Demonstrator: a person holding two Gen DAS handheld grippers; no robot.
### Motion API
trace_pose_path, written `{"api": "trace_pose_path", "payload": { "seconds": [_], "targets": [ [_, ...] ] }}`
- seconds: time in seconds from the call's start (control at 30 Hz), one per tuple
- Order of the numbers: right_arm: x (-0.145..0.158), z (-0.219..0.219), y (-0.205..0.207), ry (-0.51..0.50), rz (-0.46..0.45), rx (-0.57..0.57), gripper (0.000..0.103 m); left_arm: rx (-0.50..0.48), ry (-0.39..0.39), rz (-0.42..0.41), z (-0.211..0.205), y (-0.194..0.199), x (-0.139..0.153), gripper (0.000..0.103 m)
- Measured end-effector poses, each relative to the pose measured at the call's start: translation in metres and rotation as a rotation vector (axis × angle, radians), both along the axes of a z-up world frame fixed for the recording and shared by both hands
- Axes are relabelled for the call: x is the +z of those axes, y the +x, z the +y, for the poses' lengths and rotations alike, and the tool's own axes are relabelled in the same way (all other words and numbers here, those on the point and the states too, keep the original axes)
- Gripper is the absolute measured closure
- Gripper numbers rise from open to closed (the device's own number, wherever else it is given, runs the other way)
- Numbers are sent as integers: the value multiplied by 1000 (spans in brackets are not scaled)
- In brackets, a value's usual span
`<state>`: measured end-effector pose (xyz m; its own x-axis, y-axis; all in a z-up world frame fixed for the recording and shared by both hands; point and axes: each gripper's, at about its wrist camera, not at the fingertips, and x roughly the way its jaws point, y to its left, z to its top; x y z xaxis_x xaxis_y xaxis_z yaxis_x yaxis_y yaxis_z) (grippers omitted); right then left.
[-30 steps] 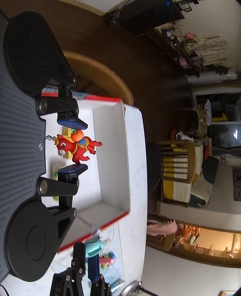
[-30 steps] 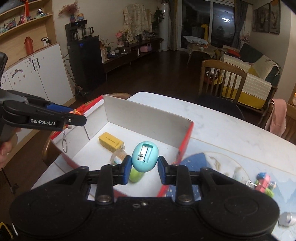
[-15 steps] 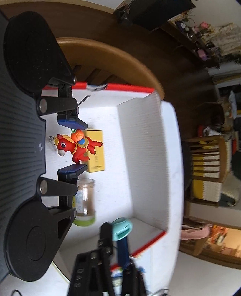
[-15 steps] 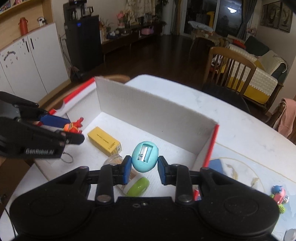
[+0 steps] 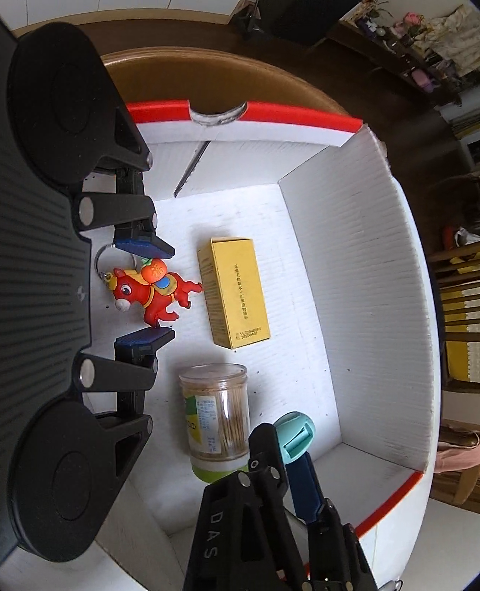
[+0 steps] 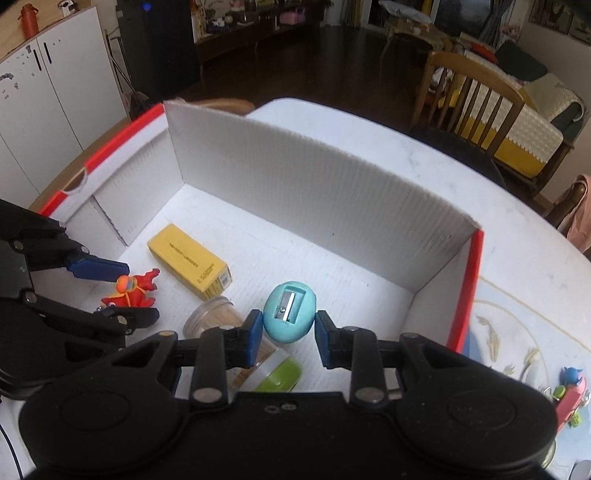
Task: Organize rigid objects
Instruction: 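Carry the keychain and sharpener into the red box and open both tools, then withdraw both tools from the red box back over the table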
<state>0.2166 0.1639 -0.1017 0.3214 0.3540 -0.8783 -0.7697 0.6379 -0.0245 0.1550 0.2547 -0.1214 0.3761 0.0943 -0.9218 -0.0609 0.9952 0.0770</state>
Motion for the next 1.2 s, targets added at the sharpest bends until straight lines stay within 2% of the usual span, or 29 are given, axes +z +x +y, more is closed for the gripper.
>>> {"api": "trace_pose_path", "payload": {
  "seconds": [0.23,0.43,0.53,0.6,1.1,1.2],
  "targets": [
    [-9,0,2,-17,35,-14,73,-26,-2,68,-4,4,-8,63],
    [-8,-5,3,-13,38,-18,69,-21,-5,87,-5,1,-7,63],
    [-5,-9,3,0,39,-19,64,-2,-17,82,-2,-1,-3,58],
    [-2,-12,1,10,37,-19,60,8,-27,70,-2,-2,-1,48],
    [45,-47,-24,143,7,-10,49,42,-28,-67,-11,-30,47,42],
    [56,-55,-32,168,-1,-5,45,44,-24,-101,-16,-38,58,35]
  ]
}}
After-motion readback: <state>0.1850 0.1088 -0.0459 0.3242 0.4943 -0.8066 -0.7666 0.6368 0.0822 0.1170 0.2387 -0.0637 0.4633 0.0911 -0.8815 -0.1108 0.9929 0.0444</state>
